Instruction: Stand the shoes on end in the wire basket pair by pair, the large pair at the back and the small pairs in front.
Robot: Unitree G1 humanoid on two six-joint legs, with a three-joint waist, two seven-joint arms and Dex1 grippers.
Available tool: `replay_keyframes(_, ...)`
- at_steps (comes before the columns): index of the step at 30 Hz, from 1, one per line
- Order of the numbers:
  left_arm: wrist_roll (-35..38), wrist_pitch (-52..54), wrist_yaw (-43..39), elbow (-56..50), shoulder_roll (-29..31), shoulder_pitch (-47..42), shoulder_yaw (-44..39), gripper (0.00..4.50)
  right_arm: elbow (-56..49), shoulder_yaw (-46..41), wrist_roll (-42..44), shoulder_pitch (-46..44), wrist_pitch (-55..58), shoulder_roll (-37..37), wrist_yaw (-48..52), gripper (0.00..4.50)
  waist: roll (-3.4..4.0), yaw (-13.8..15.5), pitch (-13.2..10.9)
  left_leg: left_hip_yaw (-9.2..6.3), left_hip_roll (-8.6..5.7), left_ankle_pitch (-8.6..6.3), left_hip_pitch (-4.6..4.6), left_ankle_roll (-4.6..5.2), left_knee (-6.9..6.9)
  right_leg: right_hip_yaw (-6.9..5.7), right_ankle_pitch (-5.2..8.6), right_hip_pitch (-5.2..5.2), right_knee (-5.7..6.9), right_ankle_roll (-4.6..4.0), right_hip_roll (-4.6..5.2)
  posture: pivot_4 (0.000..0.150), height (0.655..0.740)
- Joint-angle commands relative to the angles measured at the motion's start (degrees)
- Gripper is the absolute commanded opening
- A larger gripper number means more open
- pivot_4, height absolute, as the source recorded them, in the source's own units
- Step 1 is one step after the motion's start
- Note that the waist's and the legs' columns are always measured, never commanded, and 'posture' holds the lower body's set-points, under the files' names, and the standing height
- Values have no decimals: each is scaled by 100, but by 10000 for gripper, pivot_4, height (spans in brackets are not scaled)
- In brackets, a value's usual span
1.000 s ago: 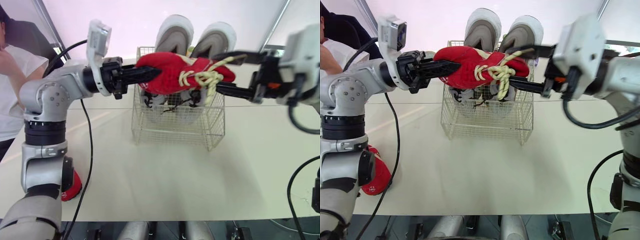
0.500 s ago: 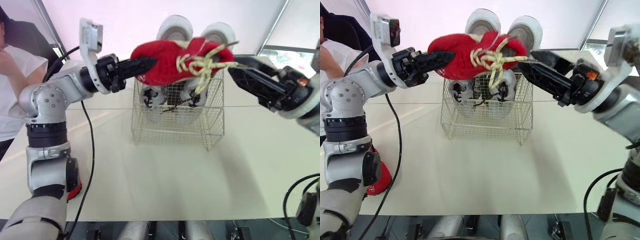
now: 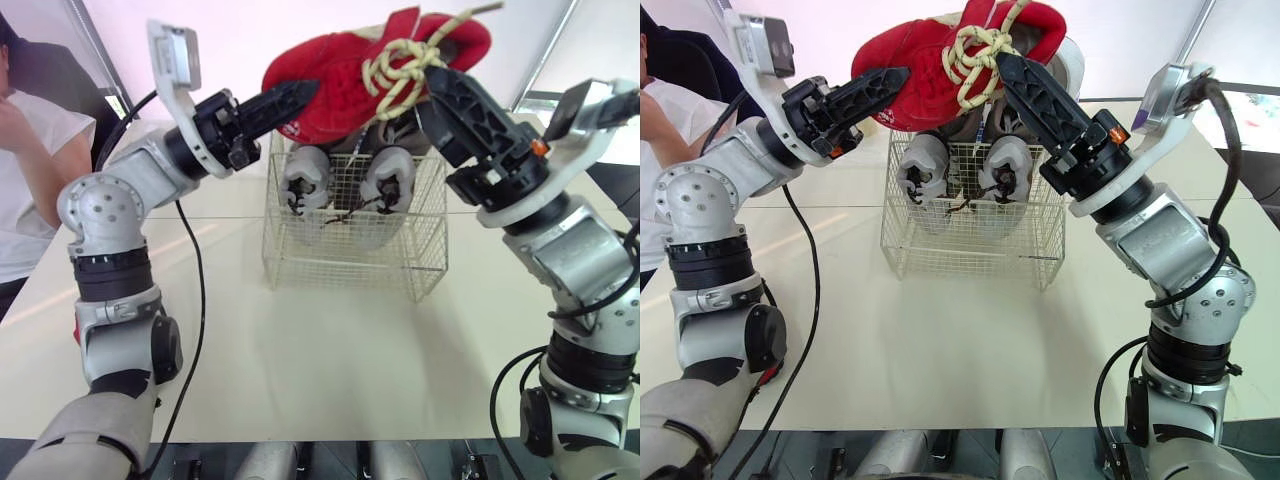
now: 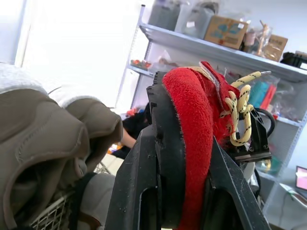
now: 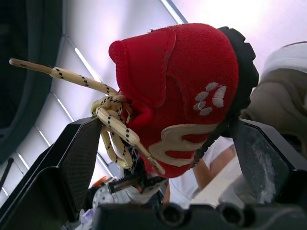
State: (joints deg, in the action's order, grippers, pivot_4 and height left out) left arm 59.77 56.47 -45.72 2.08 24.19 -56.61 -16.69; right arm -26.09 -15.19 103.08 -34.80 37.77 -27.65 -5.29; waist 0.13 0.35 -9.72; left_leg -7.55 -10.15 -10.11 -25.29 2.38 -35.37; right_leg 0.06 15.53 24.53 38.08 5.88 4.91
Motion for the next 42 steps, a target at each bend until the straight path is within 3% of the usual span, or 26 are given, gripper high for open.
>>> replay_keyframes(1,254,82,76,-309,-113,0,83,2292,-106,172,0,-343,-194,178,57,45000,0,-6,0,0,0,0,0,0,0,0,0,0,1,0,-1,1500,7400)
replay_keyframes(25,1424,446,819,-618,-244,64,-267,2291,765,482,-1396,-715,-104,463,389,45000,1,-16,0,-1,0,3,3,-5,0,1,-1,2,5,-2,-5,1500,7400)
replay_keyframes(32,1333,422,811,-608,-214,206,-198,2291,758,207,-1073,-902,-303,742,466,45000,1,-95,0,-2,1,4,3,-7,2,1,-2,1,6,-2,-6,1500,7400)
replay_keyframes(33,1326,406,821,-607,-208,220,-193,2291,754,194,-1063,-906,-304,739,467,39654,1,-99,0,-1,1,4,3,-7,2,1,-2,1,5,-2,-5,1500,7400)
replay_keyframes(34,1301,382,823,-601,-202,232,-181,2291,749,182,-1041,-907,-302,734,476,37293,1,-102,0,-1,1,4,3,-7,2,1,-2,1,5,-2,-5,1500,7400)
replay_keyframes(40,1170,281,805,-679,-122,326,-69,2291,612,148,-906,-931,-277,673,523,8706,1,-107,0,-2,1,2,3,-4,2,1,-2,2,6,-2,-6,1500,7400)
replay_keyframes(42,1095,307,804,-672,-6,337,-31,2291,577,131,-850,-975,-220,571,512,5911,1,-108,0,-2,1,2,3,-4,2,1,-2,2,6,-2,-6,1500,7400)
